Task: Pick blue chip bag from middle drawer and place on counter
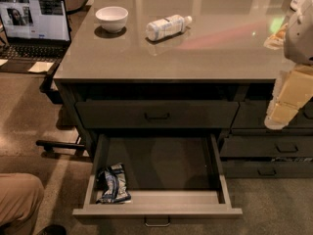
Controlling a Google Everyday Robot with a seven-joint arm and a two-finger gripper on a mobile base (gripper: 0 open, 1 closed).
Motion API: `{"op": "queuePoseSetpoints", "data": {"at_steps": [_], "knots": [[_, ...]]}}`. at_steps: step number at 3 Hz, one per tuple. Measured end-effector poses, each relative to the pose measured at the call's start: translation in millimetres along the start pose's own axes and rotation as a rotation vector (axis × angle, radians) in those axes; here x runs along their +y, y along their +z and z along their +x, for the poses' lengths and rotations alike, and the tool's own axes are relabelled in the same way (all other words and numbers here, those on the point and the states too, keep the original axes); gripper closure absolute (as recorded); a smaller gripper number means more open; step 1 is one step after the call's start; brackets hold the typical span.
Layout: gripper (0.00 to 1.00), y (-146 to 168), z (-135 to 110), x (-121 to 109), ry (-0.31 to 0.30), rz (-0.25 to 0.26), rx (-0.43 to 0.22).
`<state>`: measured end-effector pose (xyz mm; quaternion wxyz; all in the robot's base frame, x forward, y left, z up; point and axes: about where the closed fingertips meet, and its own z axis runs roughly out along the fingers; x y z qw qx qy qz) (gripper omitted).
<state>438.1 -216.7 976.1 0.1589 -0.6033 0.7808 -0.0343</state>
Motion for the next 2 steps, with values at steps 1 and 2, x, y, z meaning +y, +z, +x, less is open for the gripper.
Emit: {"op": "queuePoseSetpoints", "data": {"at_steps": [1,2], "knots": [[0.00,0.0,0.0,0.0,0.000,0.000,0.000],[0.00,16.9,-3.4,-4.1,0.029,0.008,-0.011]]}}
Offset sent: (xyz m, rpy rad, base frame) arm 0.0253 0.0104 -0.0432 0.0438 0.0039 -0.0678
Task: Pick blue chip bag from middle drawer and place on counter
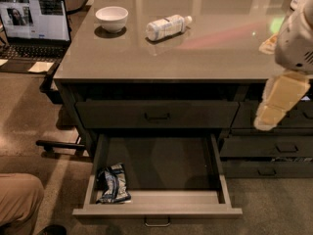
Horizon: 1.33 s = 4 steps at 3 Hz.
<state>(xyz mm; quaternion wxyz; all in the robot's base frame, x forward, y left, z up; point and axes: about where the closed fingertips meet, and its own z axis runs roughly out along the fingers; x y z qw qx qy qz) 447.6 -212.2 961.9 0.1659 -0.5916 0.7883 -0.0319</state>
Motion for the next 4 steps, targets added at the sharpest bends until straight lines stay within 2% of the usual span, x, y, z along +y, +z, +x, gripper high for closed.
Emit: {"op": "queuePoseSetpoints", "data": {"at_steps": [1,2,3,4], "knots": [[0.00,41.7,-4.7,-3.0,0.043,-0.010,-0.044],[0.00,100.6,-24.8,-2.1,0.055,-0.035,-0.131],[0.00,169.9,-60.7,4.2,0.043,-0.086,-0.234],[0.00,238.7,-101.9,21.4,0.007,-0.173,-0.328]]}}
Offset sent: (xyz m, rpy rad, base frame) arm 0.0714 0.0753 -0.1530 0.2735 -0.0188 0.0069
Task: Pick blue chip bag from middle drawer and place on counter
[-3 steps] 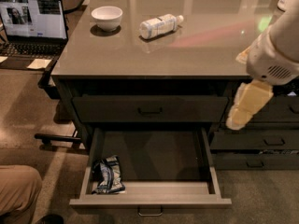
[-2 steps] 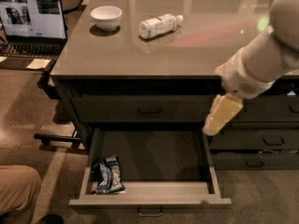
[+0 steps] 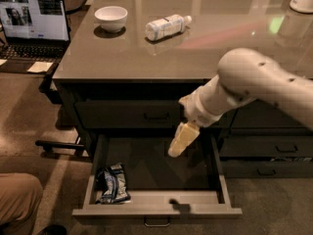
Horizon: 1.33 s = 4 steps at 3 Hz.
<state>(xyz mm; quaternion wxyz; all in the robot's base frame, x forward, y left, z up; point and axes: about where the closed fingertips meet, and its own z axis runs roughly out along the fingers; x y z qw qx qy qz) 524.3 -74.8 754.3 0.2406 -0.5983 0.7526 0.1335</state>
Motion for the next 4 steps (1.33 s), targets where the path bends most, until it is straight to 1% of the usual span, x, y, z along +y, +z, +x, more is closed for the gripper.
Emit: {"op": "queuePoseSetpoints", "data": {"at_steps": [1,2,3,4], "knots": [[0.00,66.5,-17.3,7.7,-0.049,-0.085,-0.059],[0.00,128.8,-29.1,21.5,-0.081,-0.187,-0.087],[0.00,128.8,-29.1,21.5,-0.081,-0.188,-0.087],[0.00,157.1,-22.8,22.6,-0.088,-0.202,-0.092]]}}
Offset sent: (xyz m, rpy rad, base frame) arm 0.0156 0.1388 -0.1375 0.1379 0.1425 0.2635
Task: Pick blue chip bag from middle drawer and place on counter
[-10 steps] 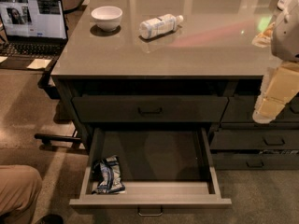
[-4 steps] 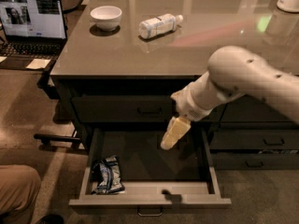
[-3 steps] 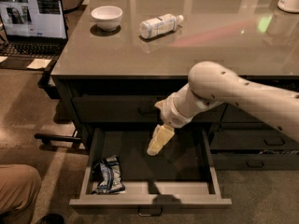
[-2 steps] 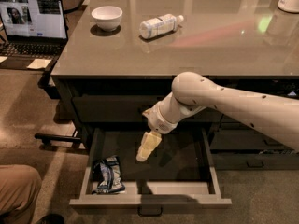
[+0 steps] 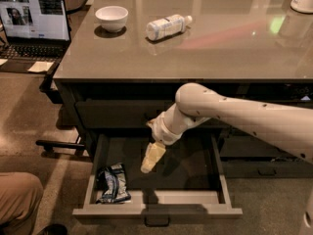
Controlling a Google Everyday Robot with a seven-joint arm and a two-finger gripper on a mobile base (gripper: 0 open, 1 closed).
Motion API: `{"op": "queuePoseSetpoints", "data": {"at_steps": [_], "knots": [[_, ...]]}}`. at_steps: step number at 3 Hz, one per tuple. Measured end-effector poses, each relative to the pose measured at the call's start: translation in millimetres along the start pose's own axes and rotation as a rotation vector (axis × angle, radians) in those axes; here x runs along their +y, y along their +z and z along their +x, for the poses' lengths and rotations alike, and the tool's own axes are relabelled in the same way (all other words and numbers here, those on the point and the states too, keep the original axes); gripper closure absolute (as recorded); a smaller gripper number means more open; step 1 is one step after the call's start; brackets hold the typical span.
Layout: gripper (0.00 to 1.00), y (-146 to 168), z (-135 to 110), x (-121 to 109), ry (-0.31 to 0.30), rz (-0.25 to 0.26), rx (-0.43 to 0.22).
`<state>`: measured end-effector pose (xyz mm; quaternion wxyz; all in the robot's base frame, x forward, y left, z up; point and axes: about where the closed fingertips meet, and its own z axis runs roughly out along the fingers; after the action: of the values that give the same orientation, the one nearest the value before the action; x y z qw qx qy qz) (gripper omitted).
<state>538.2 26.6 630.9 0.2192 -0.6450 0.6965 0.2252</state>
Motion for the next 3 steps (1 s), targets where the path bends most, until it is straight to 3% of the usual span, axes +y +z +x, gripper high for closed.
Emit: {"op": "queuePoseSetpoints", "data": {"at_steps": [3], "knots": [[0.00,149.2,35.7,-27.2,-0.009,-0.031,-0.064]]}}
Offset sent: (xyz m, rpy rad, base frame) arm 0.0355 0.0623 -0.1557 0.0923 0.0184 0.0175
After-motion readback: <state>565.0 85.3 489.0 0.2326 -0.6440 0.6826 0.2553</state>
